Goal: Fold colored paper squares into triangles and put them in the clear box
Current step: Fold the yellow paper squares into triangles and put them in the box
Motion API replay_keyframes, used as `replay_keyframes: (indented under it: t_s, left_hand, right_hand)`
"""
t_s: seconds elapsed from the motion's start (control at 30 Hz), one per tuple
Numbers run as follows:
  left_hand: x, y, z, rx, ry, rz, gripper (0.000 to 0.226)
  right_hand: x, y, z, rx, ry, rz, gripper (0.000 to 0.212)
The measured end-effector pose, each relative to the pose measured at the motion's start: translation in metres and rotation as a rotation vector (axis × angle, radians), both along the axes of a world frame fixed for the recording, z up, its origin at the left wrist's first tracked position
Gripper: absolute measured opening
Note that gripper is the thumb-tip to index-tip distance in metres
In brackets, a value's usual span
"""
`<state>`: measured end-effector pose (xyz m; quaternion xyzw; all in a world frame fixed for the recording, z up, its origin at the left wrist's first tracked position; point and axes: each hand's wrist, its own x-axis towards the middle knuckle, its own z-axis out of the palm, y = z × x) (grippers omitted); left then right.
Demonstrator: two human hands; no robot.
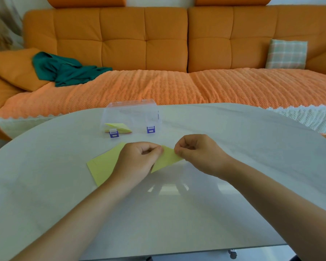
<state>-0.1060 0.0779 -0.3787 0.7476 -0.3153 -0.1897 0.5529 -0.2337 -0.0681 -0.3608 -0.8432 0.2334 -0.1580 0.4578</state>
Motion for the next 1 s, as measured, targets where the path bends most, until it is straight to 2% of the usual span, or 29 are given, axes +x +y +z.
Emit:
replay_keyframes:
  t_s: [0.23,0.43,0.67,0.73,0.83,0.9,1.0]
  left_hand:
    - [-0.003,0.000,-0.001,0.075,-0.216,-0.107,0.021]
    - [0.001,0.002,-0.001,0.127,-0.248,-0.137,0.019]
    - [0.009,0.005,0.008,0.166,-0.070,-0.197,0.016]
    - [0.016,0.009,0.010,0.218,-0.119,-0.204,0.015]
    - [0.028,0.017,0.013,0.374,-0.321,-0.169,0.015]
    - [0.031,0.018,0.014,0.291,-0.376,-0.073,0.015]
    - [0.028,0.015,0.019,0.060,-0.299,-0.044,0.009]
  right_hand:
    - [0.004,0.008,0.000,-0.043,-0.082,0.047,0.014]
    - [0.006,0.009,-0.001,-0.081,-0.047,0.072,0.019]
    - [0.010,0.001,0.000,0.065,-0.190,-0.182,0.020]
    - [0.012,0.001,-0.001,0.081,-0.197,-0.225,0.019]
    - [0.014,0.003,-0.001,0.119,-0.212,-0.285,0.019]
    - [0.015,0.004,0.001,0.142,-0.218,-0.287,0.018]
    - [0.019,0.013,0.002,0.188,-0.238,-0.250,0.016]
